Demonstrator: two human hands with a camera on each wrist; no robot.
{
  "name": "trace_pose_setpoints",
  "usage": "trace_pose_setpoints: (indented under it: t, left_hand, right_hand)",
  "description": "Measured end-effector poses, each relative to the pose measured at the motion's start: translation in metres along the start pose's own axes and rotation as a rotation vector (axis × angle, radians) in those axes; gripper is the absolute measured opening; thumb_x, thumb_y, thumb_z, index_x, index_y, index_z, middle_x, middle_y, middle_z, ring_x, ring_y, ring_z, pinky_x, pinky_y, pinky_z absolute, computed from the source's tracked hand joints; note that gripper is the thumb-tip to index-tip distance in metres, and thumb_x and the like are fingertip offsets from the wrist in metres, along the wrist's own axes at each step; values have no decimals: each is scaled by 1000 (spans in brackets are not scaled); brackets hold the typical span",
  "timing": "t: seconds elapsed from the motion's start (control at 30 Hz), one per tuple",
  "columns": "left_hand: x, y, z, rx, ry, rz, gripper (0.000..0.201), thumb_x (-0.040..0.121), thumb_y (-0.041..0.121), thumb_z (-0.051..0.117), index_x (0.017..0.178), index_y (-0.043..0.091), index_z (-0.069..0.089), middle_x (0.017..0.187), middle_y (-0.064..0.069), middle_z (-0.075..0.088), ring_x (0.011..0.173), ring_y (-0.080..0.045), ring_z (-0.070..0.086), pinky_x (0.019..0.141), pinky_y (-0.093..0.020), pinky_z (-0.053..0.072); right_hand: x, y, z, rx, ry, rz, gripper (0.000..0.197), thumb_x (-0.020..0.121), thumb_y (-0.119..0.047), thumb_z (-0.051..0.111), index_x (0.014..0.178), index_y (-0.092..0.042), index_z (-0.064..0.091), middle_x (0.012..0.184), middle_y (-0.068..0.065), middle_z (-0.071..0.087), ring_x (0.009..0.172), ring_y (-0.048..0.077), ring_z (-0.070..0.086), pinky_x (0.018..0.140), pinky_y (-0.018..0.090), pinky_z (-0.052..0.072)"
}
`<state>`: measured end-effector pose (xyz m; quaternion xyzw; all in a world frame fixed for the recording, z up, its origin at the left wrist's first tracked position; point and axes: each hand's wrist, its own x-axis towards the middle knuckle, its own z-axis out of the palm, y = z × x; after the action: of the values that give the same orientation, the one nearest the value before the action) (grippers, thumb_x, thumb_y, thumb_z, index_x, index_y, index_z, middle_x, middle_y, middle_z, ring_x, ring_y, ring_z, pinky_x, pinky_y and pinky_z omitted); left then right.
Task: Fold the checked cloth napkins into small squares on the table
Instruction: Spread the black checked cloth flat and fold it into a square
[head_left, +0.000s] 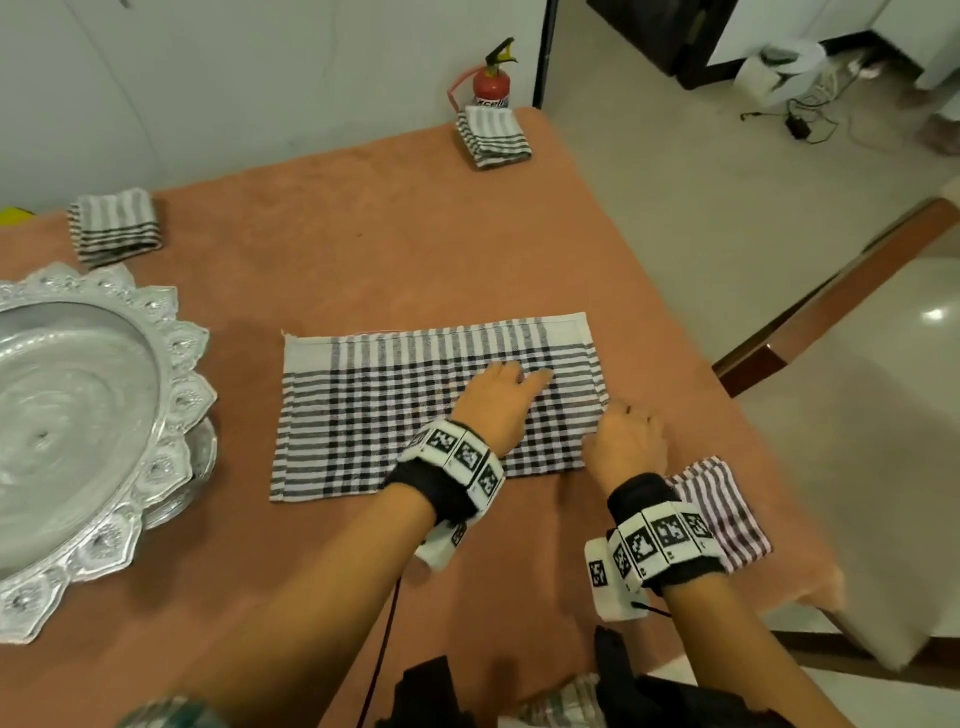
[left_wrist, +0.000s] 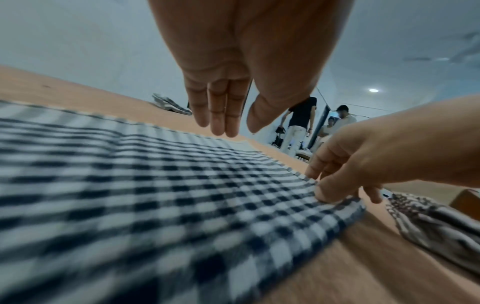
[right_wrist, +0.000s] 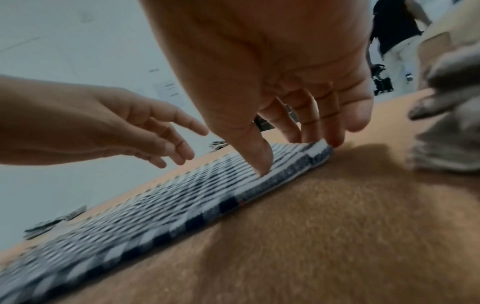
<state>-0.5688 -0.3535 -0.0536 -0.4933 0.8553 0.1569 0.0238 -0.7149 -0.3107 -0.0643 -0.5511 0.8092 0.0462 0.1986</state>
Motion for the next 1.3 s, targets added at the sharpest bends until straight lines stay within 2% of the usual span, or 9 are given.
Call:
trace_pose_setpoints:
  t: [0.2, 0.33, 0.67, 0.77, 0.9, 0.97, 1.03, 1.13, 1.3]
  left_hand:
    - [52, 26, -6, 191, -140, 243, 62, 92, -6, 36, 146, 22, 24, 124, -18, 45, 115, -34, 44, 87, -39, 40]
    - [76, 28, -3, 268, -256, 311, 45, 100, 10, 30, 142, 26, 31, 122, -18, 48, 112, -33, 48, 79, -39, 41]
    - [133, 50, -26, 277, -244, 262, 32, 91, -6, 38, 120, -2, 48, 118, -19, 56, 109, -34, 57, 82, -40, 47]
    - [144, 64, -30, 113, -134, 230, 33, 88, -7, 40, 119, -1, 51, 121, -17, 54, 110, -34, 55, 84, -38, 45]
    - [143, 71, -44, -306, 19, 186, 50, 87, -8, 39, 133, 8, 49, 133, -14, 53, 113, -32, 56, 96, -36, 45]
    - [135, 63, -55, -492, 71, 125, 47, 91, -3, 37, 134, 11, 50, 119, -9, 61, 83, -17, 64, 74, -18, 49]
    - [121, 44, -64, -633, 130, 49, 38, 96, 6, 38, 129, 12, 55, 89, -6, 60, 48, -1, 50, 49, -9, 36]
    - [88, 3, -70, -705, 215, -56, 31, 98, 21, 43, 111, 5, 66, 83, -7, 59, 72, -9, 53, 68, -27, 40]
    - [18, -69, -58, -593, 182, -330, 24, 93, 9, 50, 112, 7, 64, 114, -7, 66, 105, -19, 60, 88, -23, 42]
  right_hand:
    - [13, 9, -6, 173, -156, 58, 17, 86, -25, 56, 93, -11, 63, 103, 13, 66, 100, 33, 61, 82, 35, 50]
    - [13, 9, -15, 240, -221, -28, 28, 82, -18, 55, 57, -16, 42, 78, 10, 59, 77, 27, 58, 63, 30, 41]
    - [14, 32, -50, 271, -148, -27, 30, 84, -12, 54, 57, -16, 41, 57, -2, 42, 55, 16, 46, 46, 25, 29]
    - [19, 51, -66, 261, -67, 17, 35, 86, -9, 53, 58, -18, 34, 57, -2, 36, 49, 11, 35, 44, 22, 24]
    - [20, 64, -84, 293, 135, -1, 15, 87, -6, 53, 83, -15, 41, 66, 1, 44, 67, 23, 48, 53, 30, 31]
    - [17, 59, -92, 278, 187, -39, 10, 89, -9, 52, 87, -14, 44, 65, 1, 45, 66, 22, 47, 51, 28, 30]
    - [12, 46, -96, 243, 264, -126, 9, 89, -14, 55, 86, -15, 47, 66, 2, 48, 62, 22, 47, 55, 28, 33]
    - [3, 15, -86, 223, 216, -260, 15, 88, -19, 55, 81, -16, 42, 58, -2, 42, 54, 20, 43, 48, 29, 29]
    - [-21, -54, -37, 261, -7, -574, 19, 86, -16, 56, 79, -16, 37, 69, -1, 44, 68, 23, 46, 56, 30, 30]
